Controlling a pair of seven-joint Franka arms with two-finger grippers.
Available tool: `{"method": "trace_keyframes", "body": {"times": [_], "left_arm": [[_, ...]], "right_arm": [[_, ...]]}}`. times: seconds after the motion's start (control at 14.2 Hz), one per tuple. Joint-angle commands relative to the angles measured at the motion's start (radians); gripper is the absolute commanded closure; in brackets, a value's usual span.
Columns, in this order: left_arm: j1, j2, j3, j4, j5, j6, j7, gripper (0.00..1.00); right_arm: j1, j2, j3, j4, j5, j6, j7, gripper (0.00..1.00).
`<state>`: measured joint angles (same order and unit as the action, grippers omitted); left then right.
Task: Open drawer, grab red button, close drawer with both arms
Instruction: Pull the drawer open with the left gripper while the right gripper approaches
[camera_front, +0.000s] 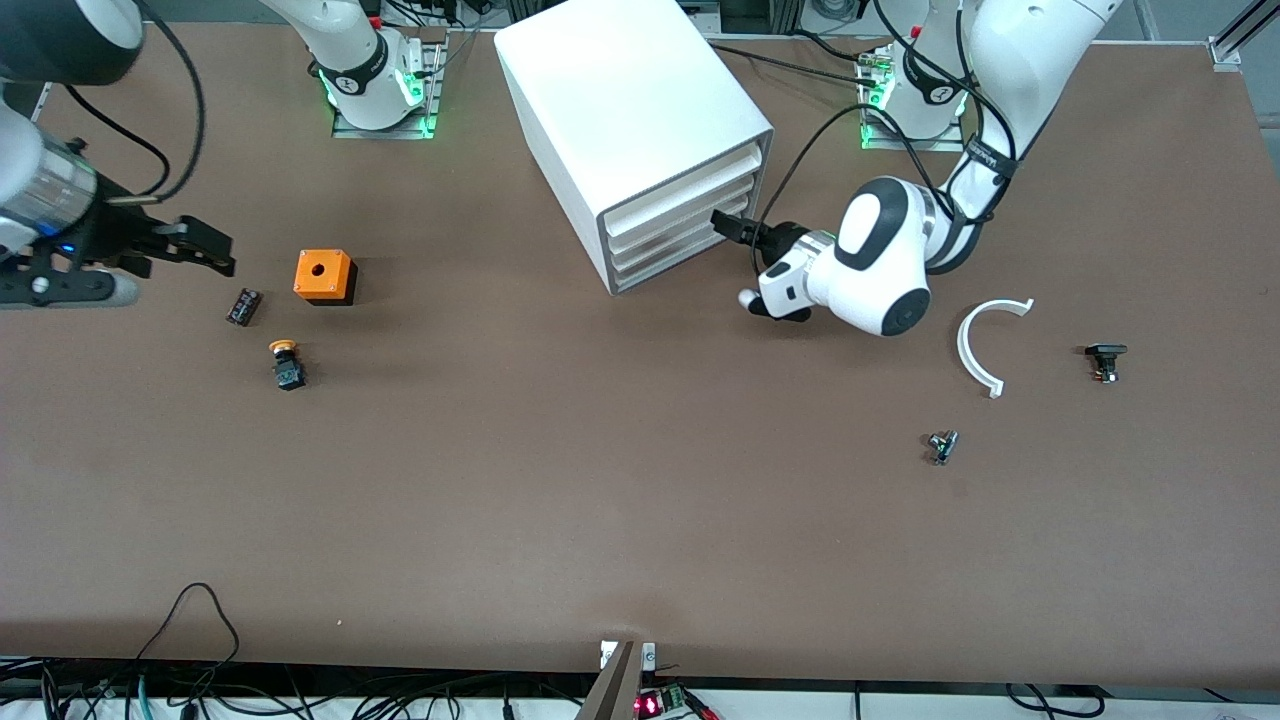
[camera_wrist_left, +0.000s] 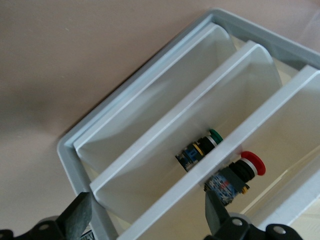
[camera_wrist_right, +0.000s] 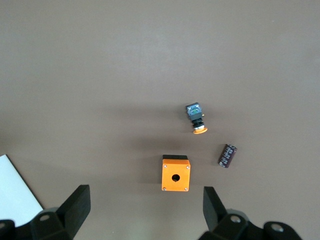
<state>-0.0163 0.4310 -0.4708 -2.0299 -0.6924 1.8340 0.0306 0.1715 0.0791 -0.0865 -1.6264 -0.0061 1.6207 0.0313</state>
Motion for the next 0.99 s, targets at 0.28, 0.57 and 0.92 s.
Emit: {"method": "trace_keyframes", "body": {"times": [0.28, 0.57, 0.92], "left_arm": [[0.009, -0.054, -0.072, -0.101, -0.088, 0.089, 0.02, 0.01], [0.006, -0.054, -0.092, -0.139, -0.09, 0.134, 0.022, 0.25], [0.007, -0.051, -0.091, -0.148, -0.091, 0.142, 0.025, 1.0]], "right_arm": [[0.058, 0.039, -0.002, 0.007, 0.006, 0.018, -0.013, 0.0], [0.094, 0.063, 0.004, 0.014, 0.003, 0.021, -0.057, 0.0], [0.158, 0.146, 0.005, 0.111, 0.006, 0.03, -0.243, 0.0]]}}
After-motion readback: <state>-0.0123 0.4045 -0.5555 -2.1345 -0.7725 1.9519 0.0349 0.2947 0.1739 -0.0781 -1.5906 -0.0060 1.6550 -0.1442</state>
